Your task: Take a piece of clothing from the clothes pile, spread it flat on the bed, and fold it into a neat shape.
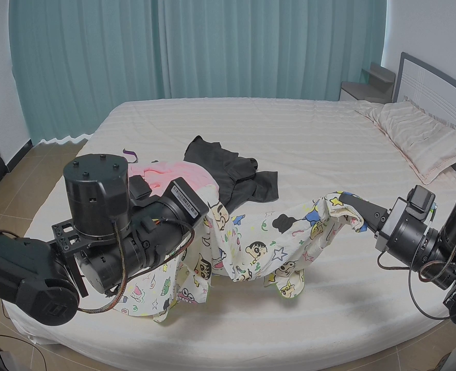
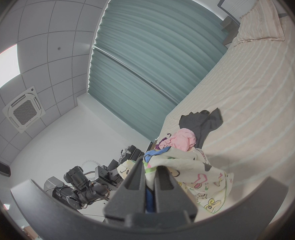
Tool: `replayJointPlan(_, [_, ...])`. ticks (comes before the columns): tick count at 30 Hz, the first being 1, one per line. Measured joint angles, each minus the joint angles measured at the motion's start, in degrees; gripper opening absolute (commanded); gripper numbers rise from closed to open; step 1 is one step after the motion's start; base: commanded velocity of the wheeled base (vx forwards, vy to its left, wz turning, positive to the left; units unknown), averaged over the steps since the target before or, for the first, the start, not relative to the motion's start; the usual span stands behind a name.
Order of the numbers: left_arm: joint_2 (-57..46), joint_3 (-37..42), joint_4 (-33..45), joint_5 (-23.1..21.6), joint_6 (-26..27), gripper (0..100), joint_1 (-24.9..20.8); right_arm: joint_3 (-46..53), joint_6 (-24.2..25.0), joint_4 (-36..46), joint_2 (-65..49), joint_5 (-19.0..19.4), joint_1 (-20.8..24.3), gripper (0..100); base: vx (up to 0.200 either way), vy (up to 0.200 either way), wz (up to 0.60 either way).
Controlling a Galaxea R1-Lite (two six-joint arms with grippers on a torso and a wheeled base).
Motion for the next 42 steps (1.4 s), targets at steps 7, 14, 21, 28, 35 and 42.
replayJointPlan(7, [0.0, 0.0, 0.0, 0.0, 0.0, 0, 0.0, 0.0, -0.1, -0.1, -0.1, 0.0, -0.2, 0, 0.0, -0.2, 0.0])
replayJointPlan(14, [0.0, 0.0, 0.0, 0.0, 0.0, 0, 0.1, 0.0, -0.1, -0.2, -0.3, 0.0, -0.7, 0, 0.0, -0.2, 0.0])
replayJointPlan(21, [-0.1, 0.1, 0.0, 0.0, 0.0, 0, 0.1, -0.1, -0.2, -0.1, -0.4, 0.0, -1.0, 0, 0.0, -0.2, 0.0])
replayJointPlan(28, [-0.1, 0.1, 0.0, 0.1, 0.0, 0, 0.2, -0.1, -0.2, -0.1, -0.4, 0.0, -1.0, 0, 0.0, -0.2, 0.0])
replayJointPlan(35, [-0.1, 0.0, 0.0, 1.1, 0.0, 0, 0.2, -0.1, -0.2, -0.1, -0.4, 0.0, -1.0, 0, 0.0, -0.2, 0.0])
replayJointPlan(42, [-0.1, -0.1, 0.0, 1.2, 0.0, 0, 0.2, -0.1, -0.2, -0.1, -0.4, 0.0, -1.1, 0, 0.0, -0.2, 0.0])
